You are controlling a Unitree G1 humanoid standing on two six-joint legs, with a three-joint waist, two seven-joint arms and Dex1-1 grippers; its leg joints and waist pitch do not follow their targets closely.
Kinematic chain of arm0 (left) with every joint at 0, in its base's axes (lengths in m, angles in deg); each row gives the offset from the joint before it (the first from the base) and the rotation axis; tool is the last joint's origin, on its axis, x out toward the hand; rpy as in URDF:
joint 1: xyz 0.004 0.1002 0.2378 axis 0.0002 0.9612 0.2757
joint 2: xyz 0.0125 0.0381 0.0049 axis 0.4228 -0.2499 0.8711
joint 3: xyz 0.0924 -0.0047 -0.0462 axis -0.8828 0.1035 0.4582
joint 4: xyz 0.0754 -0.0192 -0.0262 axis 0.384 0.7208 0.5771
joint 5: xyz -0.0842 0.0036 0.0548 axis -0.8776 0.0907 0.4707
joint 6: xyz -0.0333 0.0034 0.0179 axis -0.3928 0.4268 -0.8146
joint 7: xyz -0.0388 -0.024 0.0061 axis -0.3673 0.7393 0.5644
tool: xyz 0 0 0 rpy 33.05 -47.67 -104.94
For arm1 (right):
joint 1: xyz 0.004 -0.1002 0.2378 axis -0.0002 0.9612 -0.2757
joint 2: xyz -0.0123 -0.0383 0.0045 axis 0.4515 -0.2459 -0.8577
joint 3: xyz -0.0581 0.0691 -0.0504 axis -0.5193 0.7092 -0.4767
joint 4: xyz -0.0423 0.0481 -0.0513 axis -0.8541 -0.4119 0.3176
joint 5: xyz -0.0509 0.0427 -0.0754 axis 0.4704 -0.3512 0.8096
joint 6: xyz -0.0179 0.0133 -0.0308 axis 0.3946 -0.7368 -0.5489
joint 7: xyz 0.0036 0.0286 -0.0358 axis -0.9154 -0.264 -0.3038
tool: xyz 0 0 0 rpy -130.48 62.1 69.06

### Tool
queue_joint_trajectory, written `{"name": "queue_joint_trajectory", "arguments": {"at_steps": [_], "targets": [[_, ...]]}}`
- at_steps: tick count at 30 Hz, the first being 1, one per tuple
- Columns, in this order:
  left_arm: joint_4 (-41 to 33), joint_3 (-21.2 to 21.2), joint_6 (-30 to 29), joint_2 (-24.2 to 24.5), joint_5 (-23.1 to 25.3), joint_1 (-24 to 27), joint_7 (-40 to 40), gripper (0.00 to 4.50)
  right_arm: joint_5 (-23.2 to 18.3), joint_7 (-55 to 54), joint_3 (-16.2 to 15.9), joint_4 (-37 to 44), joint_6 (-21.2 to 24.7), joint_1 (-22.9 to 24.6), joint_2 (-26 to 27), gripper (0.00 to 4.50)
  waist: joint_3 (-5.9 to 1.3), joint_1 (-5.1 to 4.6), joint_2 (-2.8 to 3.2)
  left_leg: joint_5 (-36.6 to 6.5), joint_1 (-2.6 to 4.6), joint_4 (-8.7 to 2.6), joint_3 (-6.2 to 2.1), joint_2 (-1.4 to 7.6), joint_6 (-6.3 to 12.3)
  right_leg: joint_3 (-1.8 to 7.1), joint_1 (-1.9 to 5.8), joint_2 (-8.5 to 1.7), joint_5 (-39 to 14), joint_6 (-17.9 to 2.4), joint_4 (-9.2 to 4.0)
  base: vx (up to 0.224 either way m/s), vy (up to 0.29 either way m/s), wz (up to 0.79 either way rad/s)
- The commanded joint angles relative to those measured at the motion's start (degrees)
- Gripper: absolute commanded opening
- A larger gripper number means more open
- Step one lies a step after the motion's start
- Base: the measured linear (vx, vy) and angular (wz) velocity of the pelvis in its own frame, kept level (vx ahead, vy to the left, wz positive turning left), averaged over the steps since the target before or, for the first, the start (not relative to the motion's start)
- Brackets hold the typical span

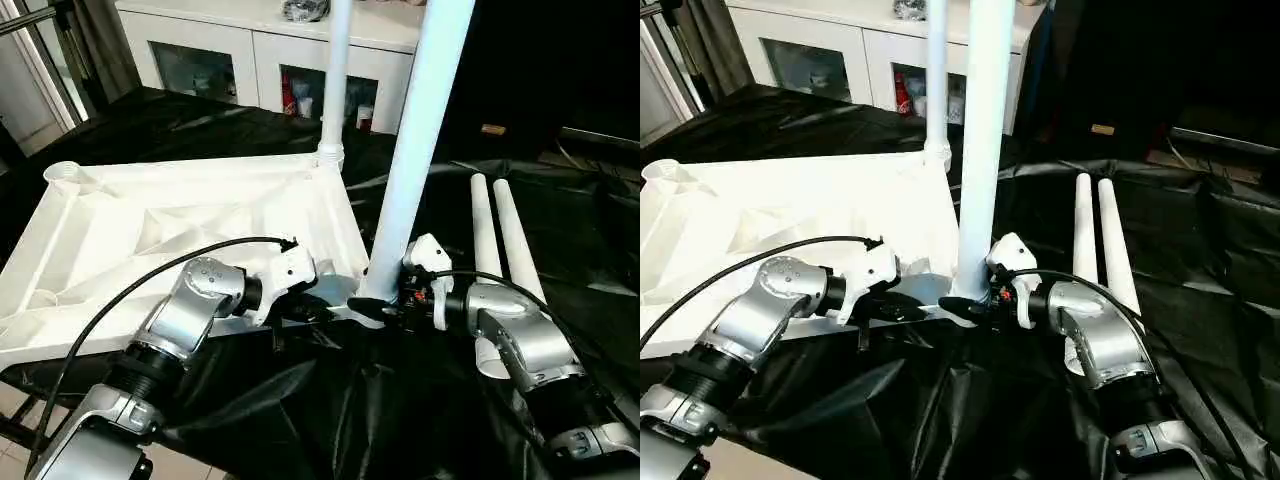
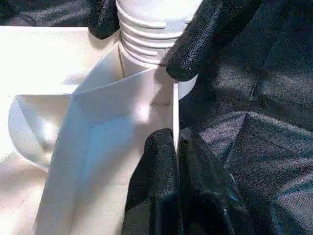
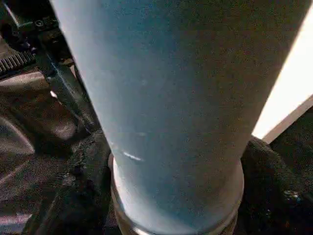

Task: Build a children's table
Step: Rotate leg to tighten

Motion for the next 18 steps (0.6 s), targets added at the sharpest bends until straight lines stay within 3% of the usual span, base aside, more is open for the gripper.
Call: {"name": "queue_joint_trajectory", "arguments": {"at_steps": [1,9,15,17,18], "targets": [[-2.3,0.2,0.6,-1.5,-3.0,-0.2,-0.6,0.0,-1.1,0.2,-0.3,1.7,0.3,0.7,0.4,2.91,-3.65,-0.15,-0.89,-6.7,0.01,-3.74,-0.1,1.91,3.23,2.47,3.17,-4.49,-10.0,-11.1,-4.01,0.0,0.0,0.0],[6.7,2.9,-2.1,-8.9,0.7,-6.0,15.2,0.0,2.3,-19.0,3.2,-4.3,1.2,-0.4,8.8,2.84,-3.7,-0.55,-0.86,-7.0,0.13,-3.85,-0.15,1.63,1.27,2.44,3.15,-4.55,-12.5,-10.1,-4.31,0.0,0.0,0.0],[16.2,5.3,-5.4,-16.9,2.3,-12.7,31.1,0.0,5.6,-39.5,5.7,-11.5,1.8,-4.5,17.8,2.82,-3.71,-0.7,-0.76,-6.8,0.2,-3.87,-0.09,1.44,0.61,2.59,3.1,-4.45,-11.4,-9.8,-4.42,0.0,0.0,0.0],[17.2,5.4,-5.0,-17.5,2.4,-13.3,32.0,0.0,6.2,-41.3,5.6,-12.8,1.8,-5.3,18.5,2.82,-3.76,-0.78,-0.79,-6.6,0.15,-3.87,-0.09,1.32,0.72,2.55,3.15,-4.4,-10.9,-9.8,-4.43,0.0,0.0,0.0],[18.3,5.1,-4.0,-18.1,2.9,-13.9,32.0,0.0,7.5,-42.3,5.1,-14.3,0.9,-6.6,19.1,2.82,-3.91,-0.64,-0.25,-5.8,0.07,-3.73,-0.17,1.35,1.16,2.58,3.25,-4.47,-8.5,-10.2,-4.09,0.0,0.0,0.0]]}}
